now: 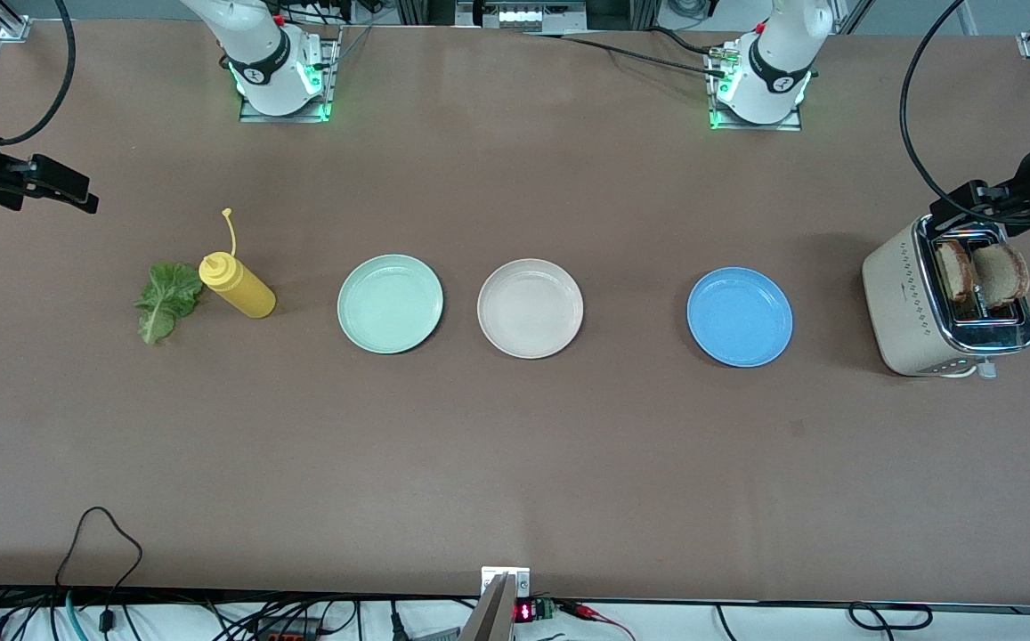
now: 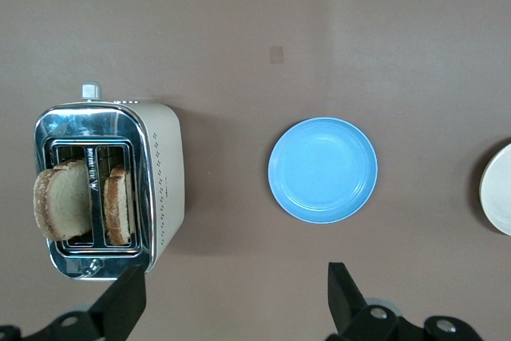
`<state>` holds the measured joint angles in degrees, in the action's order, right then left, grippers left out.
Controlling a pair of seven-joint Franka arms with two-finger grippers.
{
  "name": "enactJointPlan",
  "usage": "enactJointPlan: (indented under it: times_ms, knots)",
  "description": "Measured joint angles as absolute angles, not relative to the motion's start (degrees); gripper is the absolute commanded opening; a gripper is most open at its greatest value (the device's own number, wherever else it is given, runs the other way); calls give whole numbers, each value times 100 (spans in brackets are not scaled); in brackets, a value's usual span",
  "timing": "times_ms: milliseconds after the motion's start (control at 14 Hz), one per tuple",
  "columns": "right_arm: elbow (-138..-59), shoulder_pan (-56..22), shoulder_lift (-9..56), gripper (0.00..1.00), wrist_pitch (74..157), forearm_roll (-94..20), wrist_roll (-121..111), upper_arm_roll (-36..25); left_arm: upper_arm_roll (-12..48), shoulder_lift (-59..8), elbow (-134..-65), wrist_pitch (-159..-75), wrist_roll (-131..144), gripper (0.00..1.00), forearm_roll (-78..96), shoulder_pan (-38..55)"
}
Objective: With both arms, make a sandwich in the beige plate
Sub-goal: 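Reach the left gripper down to the bread slice in the toaster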
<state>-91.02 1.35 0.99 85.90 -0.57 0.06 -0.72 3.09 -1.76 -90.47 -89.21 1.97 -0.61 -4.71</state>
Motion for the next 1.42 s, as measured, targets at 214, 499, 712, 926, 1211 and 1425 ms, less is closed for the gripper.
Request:
enactJointPlan:
  times_ms: [214, 499, 712, 926, 1211, 1425]
  knots:
    - [-9101, 135, 98, 100, 8588, -57, 6, -73, 341, -136, -9061, -8920, 197, 100, -61, -445]
    - [-9099, 142, 98, 100, 8587, -57, 6, -87, 482, -213, -9179, -8879, 212, 100, -61, -401]
    - [-9098, 145, 99, 100, 8587, -57, 11, -103, 481, -446, -9171, -8893, 212, 100, -61, -406]
    - [-9099, 151, 106, 100, 8588, -58, 14, -105, 444, -688, -9040, -8996, 201, 100, -61, -460]
    - [-9101, 251, 330, 100, 8590, -58, 12, -116, 384, -1000, -9066, -9119, 157, 100, -141, -886]
    - [-9101, 269, 496, 100, 8591, -57, 12, -116, 367, -1169, -9343, -9323, -78, 100, -207, -1319]
